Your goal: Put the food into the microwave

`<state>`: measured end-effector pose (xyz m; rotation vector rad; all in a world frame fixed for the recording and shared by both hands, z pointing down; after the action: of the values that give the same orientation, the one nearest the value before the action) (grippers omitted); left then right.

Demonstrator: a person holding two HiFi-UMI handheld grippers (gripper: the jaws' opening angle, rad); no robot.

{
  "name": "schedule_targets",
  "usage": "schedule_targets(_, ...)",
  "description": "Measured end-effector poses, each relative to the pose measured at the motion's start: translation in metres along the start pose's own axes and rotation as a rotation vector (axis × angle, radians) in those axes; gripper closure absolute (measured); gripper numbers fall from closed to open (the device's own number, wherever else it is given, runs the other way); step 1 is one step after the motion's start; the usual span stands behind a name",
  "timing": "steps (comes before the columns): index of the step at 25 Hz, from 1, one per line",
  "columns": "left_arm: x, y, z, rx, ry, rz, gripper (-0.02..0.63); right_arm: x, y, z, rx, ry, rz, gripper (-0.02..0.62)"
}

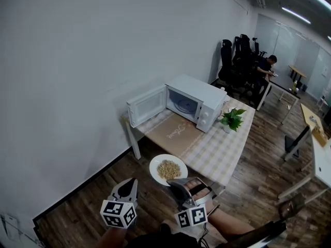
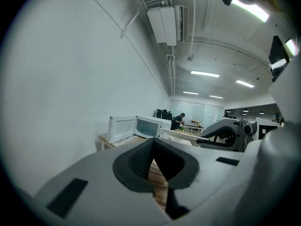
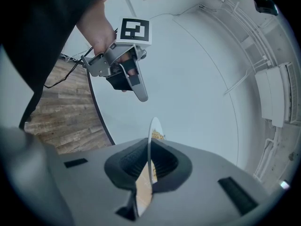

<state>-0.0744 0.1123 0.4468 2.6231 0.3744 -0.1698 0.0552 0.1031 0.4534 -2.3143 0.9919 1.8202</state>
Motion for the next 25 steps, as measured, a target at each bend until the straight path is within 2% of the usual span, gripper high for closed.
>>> schedule_targets(15,0.012,0.069,0.031,-0.019,0.004,0.001,0.597,0.040,0.047,-0.054,0.021,-0.010,-0.020,0.575)
schedule_targets(25,-0.008,0.093,0.042,-0.010,-0.004,-0.033,0.597,0.048,0.075,-0.050,0.002,-0.013,-0.021,0.575)
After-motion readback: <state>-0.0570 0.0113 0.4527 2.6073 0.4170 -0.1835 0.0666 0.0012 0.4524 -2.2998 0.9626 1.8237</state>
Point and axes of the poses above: the fingertips, and each gripper's own axes: y forward along the fingers, x to its right, z out of its top, the point moved 2 cm from there along -y, backward along the fingers, and after that the axes turned 15 degrees about -x, right-handed, at the moved point
